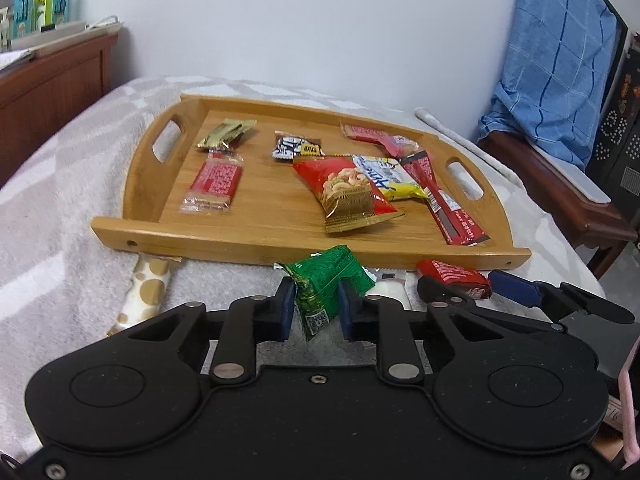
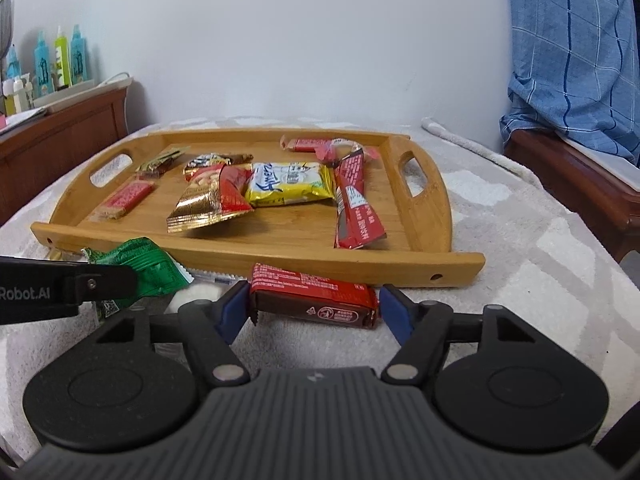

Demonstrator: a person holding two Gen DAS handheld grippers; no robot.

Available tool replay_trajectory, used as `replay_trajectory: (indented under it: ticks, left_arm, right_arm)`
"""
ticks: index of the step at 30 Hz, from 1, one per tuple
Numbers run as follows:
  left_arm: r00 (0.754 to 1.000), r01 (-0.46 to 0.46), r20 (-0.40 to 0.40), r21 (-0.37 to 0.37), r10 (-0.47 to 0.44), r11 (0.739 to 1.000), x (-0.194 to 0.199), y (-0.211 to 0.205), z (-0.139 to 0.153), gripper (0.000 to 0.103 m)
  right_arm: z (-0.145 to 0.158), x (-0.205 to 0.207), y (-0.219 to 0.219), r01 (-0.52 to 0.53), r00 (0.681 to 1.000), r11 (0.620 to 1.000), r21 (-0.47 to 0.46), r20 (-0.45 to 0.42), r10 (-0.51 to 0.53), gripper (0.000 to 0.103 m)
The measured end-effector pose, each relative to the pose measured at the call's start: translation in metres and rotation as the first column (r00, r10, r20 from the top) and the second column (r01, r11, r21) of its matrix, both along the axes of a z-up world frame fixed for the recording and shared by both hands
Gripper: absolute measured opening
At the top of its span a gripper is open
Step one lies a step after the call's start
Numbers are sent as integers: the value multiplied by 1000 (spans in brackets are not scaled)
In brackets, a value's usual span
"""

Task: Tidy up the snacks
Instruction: 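Grasp the green packet with the left tool while the right tool closes on the red chocolate bar, then carry the green packet with the left tool while the right tool carries the red bar onto the tray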

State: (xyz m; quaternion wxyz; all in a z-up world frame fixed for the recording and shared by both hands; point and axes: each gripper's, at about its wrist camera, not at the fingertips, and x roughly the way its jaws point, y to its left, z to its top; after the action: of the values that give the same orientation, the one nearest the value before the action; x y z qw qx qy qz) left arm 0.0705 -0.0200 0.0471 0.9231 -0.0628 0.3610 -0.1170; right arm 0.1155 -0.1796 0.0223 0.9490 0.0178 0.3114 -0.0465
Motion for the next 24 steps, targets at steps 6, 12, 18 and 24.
replay_trajectory:
  ticks: [6, 12, 18, 24]
  left_arm:
    - [1000, -3, -15, 43, 3, 999, -3, 3, -2, 18]
    - [999, -41, -30, 62, 43, 997, -5, 4, -14, 46]
    - [1000, -21, -5, 100, 21, 995, 4, -5, -20, 58]
    - [1000, 9, 0, 148, -9, 989, 10, -7, -26, 60]
  right_arm:
    - [3, -4, 1, -3, 1000, 1000, -6, 5, 3, 75]
    - [-1, -1, -5, 18, 1000, 998, 59, -21, -16, 95]
    - [-9, 5, -12, 65, 996, 995, 80, -64, -60, 99]
    - [-10, 6, -10, 48, 997, 996, 76, -70, -42, 89]
